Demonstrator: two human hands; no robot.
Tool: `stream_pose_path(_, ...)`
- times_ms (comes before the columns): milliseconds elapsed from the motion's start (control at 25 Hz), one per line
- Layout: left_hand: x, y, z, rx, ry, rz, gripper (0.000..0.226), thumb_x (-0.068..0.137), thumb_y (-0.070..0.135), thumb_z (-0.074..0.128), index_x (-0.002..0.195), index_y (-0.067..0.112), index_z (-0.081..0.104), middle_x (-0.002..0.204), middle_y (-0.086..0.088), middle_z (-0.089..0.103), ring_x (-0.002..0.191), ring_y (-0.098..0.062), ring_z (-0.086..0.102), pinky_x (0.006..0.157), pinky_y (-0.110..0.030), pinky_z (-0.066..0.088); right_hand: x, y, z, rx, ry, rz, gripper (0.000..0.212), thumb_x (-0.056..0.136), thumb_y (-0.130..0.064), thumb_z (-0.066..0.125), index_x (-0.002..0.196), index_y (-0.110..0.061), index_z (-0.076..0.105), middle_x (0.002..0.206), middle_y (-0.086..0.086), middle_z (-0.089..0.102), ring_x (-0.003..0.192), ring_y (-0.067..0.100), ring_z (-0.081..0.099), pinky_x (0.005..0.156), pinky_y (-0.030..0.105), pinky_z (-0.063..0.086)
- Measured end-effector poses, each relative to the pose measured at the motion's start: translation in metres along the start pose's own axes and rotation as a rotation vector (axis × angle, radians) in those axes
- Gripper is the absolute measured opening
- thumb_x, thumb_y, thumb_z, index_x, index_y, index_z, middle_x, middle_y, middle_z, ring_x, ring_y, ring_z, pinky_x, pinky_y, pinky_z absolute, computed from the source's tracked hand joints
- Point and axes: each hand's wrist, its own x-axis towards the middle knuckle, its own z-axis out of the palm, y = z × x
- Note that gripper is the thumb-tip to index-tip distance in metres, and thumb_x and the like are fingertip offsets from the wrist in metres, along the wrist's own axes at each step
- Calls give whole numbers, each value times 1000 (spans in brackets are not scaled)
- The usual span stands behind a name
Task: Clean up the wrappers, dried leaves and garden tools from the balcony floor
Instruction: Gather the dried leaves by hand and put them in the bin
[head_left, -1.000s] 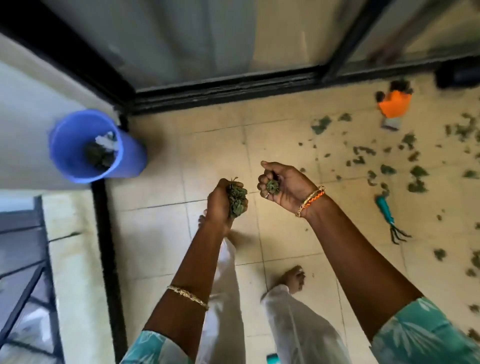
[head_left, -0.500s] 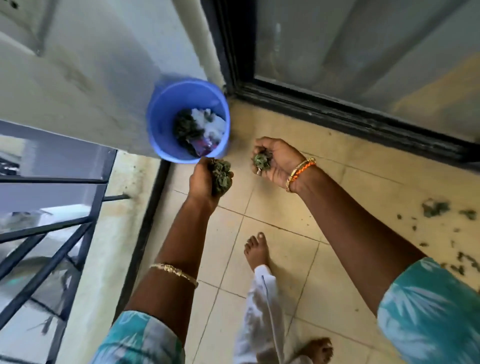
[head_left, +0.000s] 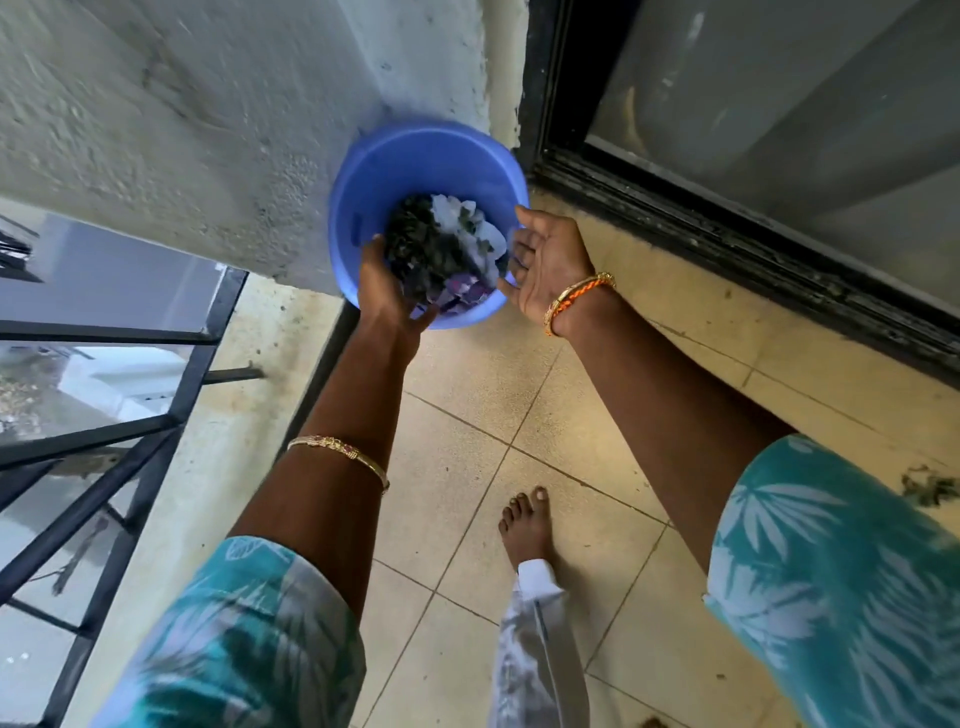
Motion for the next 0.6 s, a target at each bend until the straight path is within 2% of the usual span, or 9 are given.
stream_pose_path(80,0,-8,3,91,95,53,47,93,39,47,135,17,46,124,-6,50,108,-23,51,66,-29,51,-6,0,-8,31,8,-10,37,87,-32,52,119,-15,51,114,0,49,101,13,47,94,32,37)
stream_pose_path(160,-4,-18,9,170,193,139,30,93,22,46,118,9,57,106,-7,58,91,-19,56,54,-22,49,-18,-5,-17,99,54,-43,27,92,-25,46,109,-8,58,108,5,55,101,16,50,98,30,39)
stream_pose_path(200,-9,-23,12,183,221,175,21,91,15,46,106,9,60,94,-6,59,81,-18,56,52,-20,48,-26,-8,-21,138,65,-65,22,92,-20,44,97,-5,60,100,8,60,97,17,53,97,29,42)
stream_pose_path(240,-15,-30,17,202,228,202,15,90,11,46,96,10,59,82,-4,58,72,-15,56,52,-19,47,-36,-12,-28,165,70,-82,21,92,-15,43,85,-5,60,88,9,63,90,18,58,92,29,46)
stream_pose_path(320,-38,-48,30,277,201,249,14,91,11,45,86,12,59,70,-1,58,56,-11,55,54,-20,43,-58,-17,-44,209,92,-97,25,91,-14,44,69,-9,55,59,5,61,63,16,58,67,28,52)
stream_pose_path(360,-54,-62,40,325,169,280,17,92,14,44,82,13,58,67,-1,58,53,-11,53,53,-21,41,-71,-19,-56,230,127,-107,27,89,-16,47,62,-12,50,47,0,54,50,14,50,52,23,47)
stream_pose_path(400,-70,-79,49,376,132,315,23,94,16,43,75,13,55,65,-1,54,51,-13,49,51,-21,39,-85,-19,-72,237,180,-129,31,87,-17,50,57,-15,44,40,-3,43,40,12,40,44,18,36)
stream_pose_path(480,-107,-123,71,493,65,413,30,91,18,45,61,16,44,58,-4,45,48,-16,43,49,-24,36,-119,-14,-120,222,316,-184,33,83,-15,54,55,-17,37,36,-6,31,33,11,25,42,15,23)
stream_pose_path(600,-159,-193,102,723,-7,578,35,82,22,51,52,17,34,54,-10,37,52,-19,41,52,-28,35,-173,1,-206,198,506,-246,34,80,-10,58,53,-17,40,34,-6,27,30,11,22,41,14,18)
